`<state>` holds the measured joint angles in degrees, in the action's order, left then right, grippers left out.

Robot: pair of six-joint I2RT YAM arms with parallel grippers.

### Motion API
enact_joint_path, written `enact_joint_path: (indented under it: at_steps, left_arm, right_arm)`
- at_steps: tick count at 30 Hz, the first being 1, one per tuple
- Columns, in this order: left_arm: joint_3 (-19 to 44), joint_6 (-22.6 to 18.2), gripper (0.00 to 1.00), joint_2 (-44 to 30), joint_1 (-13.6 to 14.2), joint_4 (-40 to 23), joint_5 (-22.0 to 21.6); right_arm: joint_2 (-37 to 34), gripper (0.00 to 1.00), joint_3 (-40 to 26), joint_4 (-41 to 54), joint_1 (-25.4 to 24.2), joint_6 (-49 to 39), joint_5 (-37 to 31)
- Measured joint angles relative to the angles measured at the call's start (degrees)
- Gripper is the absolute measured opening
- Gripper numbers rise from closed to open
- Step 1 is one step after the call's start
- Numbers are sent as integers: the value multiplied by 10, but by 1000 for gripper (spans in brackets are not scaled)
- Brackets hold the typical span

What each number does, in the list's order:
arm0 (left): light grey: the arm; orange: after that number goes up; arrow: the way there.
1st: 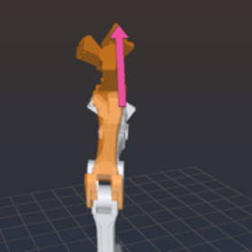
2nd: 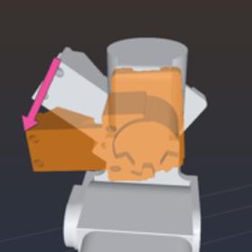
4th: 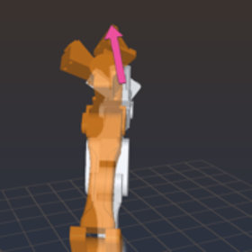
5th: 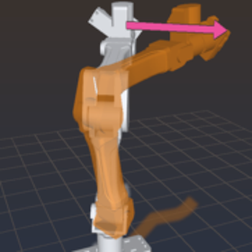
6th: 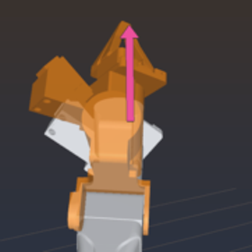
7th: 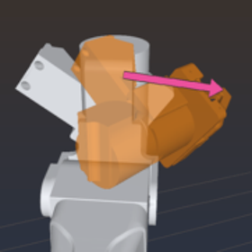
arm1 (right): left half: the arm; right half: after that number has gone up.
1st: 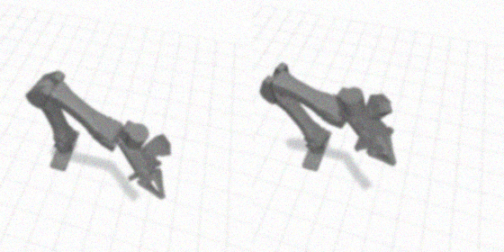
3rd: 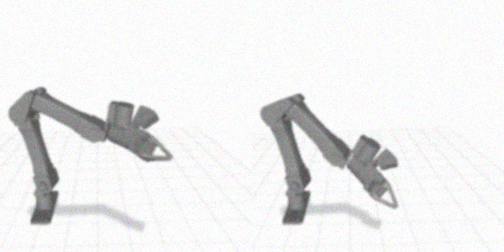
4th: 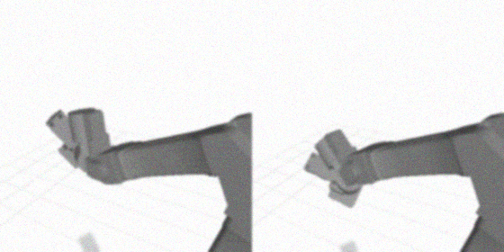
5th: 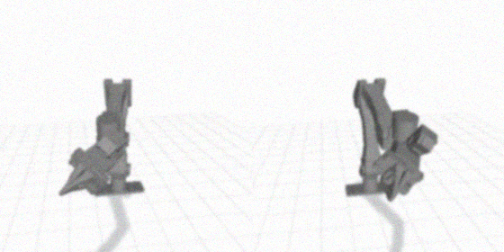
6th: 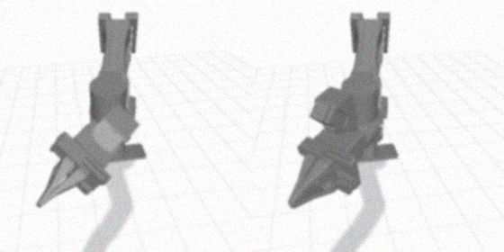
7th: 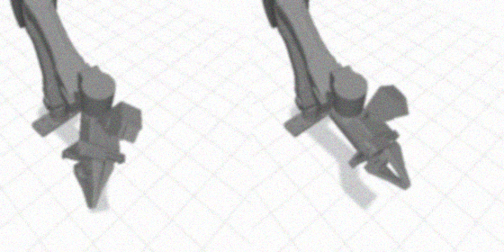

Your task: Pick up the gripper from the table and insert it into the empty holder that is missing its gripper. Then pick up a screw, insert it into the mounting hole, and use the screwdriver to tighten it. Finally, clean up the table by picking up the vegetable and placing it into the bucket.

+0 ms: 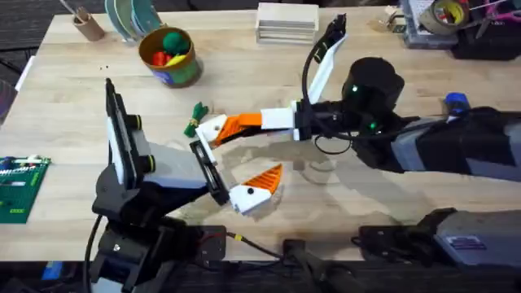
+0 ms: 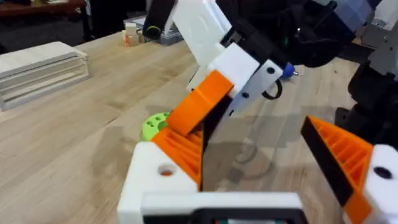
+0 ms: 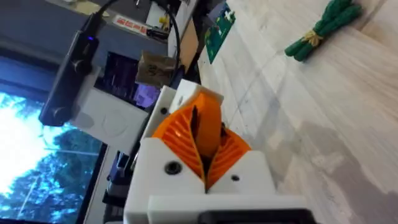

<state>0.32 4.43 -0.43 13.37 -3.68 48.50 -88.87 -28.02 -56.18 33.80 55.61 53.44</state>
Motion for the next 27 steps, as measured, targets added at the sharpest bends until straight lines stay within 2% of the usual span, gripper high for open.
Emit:
enact_joint_path:
  at_steps: [16,27]
  left_arm:
    - [0,0,992,0,-5,1,-21]
    - [0,0,993,0,-5,0,-4]
  right_arm:
    - [-5,8,-14,2,39,-12,-69]
    - [-8,8,-15,1,39,-14,-78]
